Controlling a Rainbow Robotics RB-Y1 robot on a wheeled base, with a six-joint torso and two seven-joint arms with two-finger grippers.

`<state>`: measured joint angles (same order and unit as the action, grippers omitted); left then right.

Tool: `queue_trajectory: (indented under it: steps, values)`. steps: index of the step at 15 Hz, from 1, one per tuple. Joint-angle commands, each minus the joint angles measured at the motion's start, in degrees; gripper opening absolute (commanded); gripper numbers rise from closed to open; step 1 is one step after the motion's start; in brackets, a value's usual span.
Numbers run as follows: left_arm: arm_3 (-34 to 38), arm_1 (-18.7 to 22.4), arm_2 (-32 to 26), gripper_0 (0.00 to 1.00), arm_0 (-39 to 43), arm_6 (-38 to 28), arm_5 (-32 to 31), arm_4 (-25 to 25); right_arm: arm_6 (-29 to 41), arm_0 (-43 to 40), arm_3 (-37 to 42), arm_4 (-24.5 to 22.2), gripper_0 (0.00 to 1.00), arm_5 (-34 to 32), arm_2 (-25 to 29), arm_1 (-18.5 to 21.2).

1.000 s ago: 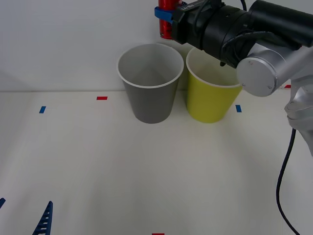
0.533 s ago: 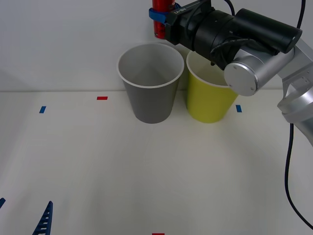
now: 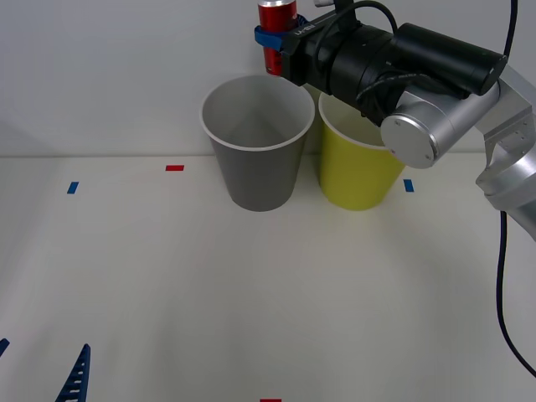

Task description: Put cans in the gray bin and PET bottles in the light green bin.

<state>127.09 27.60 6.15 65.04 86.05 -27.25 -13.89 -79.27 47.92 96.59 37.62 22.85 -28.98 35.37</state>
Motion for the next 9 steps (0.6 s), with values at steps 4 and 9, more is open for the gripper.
queue_trajectory:
  steps: [4, 9]
  values:
    - [0.00, 0.00, 0.00, 1.00, 0.00, 0.00, 0.00, 0.00, 0.87, 1.92, -1.23, -1.50, 0.00, -0.17, -1.35, -0.13]
    - [0.00, 0.00, 0.00, 1.00, 0.00, 0.00, 0.00, 0.00, 1.66, 3.06, -3.34, -0.88, 0.00, -2.72, -3.28, -0.22]
